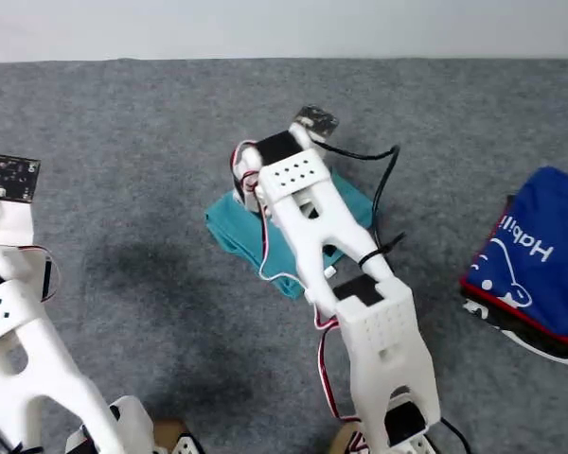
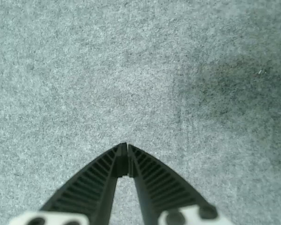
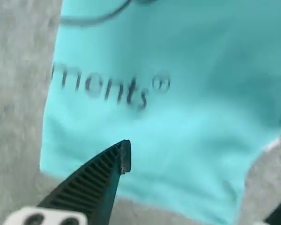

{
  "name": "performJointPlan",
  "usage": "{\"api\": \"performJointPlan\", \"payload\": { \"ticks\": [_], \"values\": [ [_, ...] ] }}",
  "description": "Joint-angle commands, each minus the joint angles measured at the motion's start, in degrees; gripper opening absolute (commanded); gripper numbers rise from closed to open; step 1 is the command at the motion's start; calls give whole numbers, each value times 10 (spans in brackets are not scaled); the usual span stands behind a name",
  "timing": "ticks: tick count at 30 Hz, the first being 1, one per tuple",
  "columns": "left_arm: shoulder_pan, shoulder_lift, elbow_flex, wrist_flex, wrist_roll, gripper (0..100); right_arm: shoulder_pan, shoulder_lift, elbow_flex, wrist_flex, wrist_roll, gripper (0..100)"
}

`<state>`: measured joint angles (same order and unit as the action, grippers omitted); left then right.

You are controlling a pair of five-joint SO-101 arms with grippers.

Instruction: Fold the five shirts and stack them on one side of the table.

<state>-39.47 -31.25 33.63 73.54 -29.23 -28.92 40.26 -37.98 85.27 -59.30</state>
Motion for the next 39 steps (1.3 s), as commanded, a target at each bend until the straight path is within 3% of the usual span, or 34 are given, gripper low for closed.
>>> {"api": "performJointPlan", "payload": {
  "ticks": [1, 10, 17, 23, 26, 39],
  "values": [
    [4, -11, -7, -6, 0, 6, 40, 14, -3, -44, -14, 504],
    [4, -10, -3, -9, 0, 6, 80, 84, -3, -131, -11, 490],
    [4, -10, 22, -33, -22, 6, 78, 135, -4, -182, -4, 263],
    [4, -10, 22, -42, -33, 6, 80, 138, -13, -170, 34, 125],
    [4, -10, 21, -49, -33, 6, 84, 138, -40, -143, 63, 6],
    [4, -11, 17, -46, -40, 6, 139, 139, -368, 168, 179, 9]
  ]
}}
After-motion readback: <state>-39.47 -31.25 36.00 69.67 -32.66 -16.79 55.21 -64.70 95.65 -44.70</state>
